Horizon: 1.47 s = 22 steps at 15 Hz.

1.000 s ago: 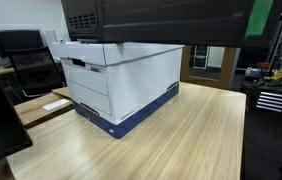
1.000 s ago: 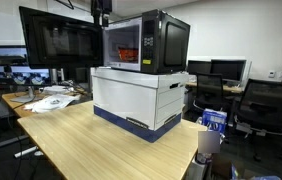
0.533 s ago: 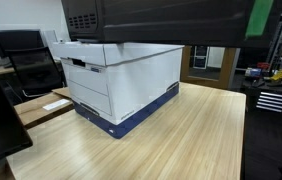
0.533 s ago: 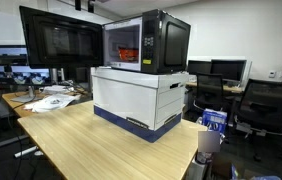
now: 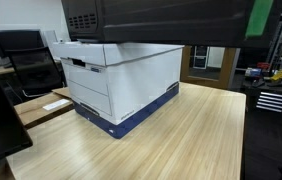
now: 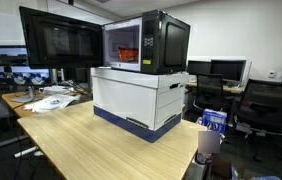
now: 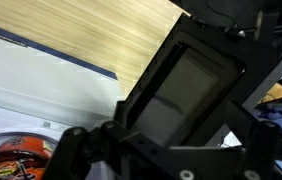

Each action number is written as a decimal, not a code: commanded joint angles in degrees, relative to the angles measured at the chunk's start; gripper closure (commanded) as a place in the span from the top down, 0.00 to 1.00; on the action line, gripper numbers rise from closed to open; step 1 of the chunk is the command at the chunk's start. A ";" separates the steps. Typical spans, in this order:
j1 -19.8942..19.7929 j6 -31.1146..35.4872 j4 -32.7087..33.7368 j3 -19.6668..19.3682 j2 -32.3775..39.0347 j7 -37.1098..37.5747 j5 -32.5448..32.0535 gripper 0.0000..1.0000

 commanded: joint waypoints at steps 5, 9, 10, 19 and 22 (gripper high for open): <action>2.15 -7.03 -7.63 -6.36 9.09 -22.60 4.24 1.00; 1.61 -11.66 -10.17 -8.72 12.53 -28.30 10.58 1.00; 1.24 -12.79 -10.50 -9.14 13.21 -29.16 11.96 1.00; -2.58 -18.42 -12.38 -7.92 15.47 -32.00 22.23 1.00; -4.15 -21.36 -12.97 -7.97 16.26 -33.33 24.32 1.00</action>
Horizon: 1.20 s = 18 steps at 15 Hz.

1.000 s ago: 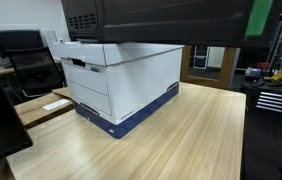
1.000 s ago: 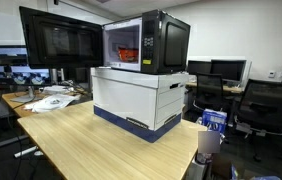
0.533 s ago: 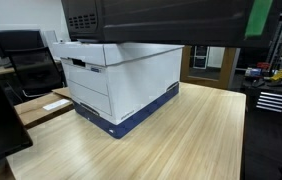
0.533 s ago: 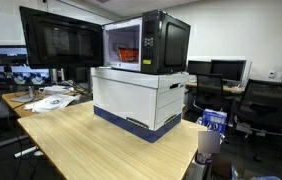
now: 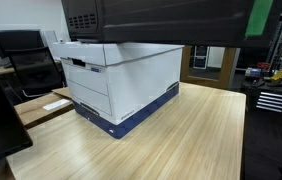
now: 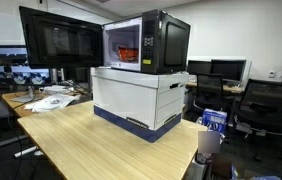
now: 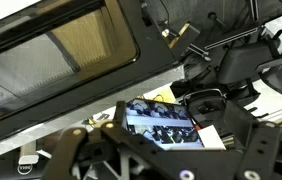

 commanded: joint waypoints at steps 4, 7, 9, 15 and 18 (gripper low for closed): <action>-4.42 -6.65 -2.58 -1.12 3.64 -3.69 4.61 0.75; -6.61 -8.39 -2.25 -0.01 3.79 -4.31 6.15 0.59; -7.39 -11.11 -2.80 -1.23 4.80 -4.82 6.27 0.44; -11.24 -14.17 -2.57 0.06 5.56 -4.71 8.59 0.03; -11.85 -15.73 -3.25 -1.32 6.90 -4.72 8.92 0.00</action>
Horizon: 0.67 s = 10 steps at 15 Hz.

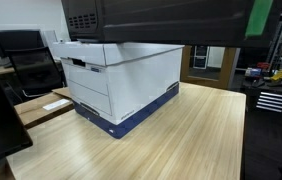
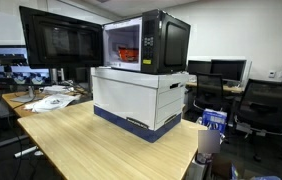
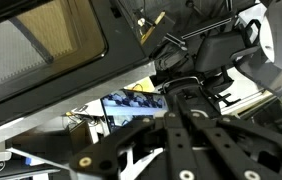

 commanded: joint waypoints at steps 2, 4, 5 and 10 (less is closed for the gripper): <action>-3.44 -3.02 -1.80 -0.18 2.57 -0.83 2.48 0.02; -4.07 -3.65 -1.83 -0.31 2.88 -0.68 2.73 0.03; -4.08 -4.45 -2.23 -1.12 3.35 -0.70 2.44 0.04; -6.03 -6.22 -1.65 -0.35 3.61 0.47 2.69 0.03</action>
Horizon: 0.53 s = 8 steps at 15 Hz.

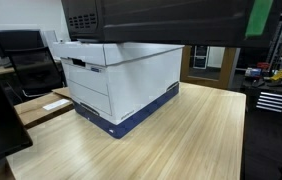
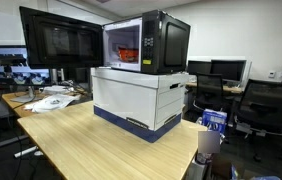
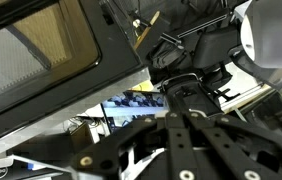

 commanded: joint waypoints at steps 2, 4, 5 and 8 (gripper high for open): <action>-2.77 -2.78 -0.90 0.24 1.98 0.65 1.54 0.03; -3.39 -2.57 -1.15 0.39 2.76 1.25 1.93 0.03; -3.81 -1.87 -1.80 -0.24 3.61 2.08 2.82 0.03; -5.41 -0.02 -2.67 -1.54 6.95 4.98 4.93 0.02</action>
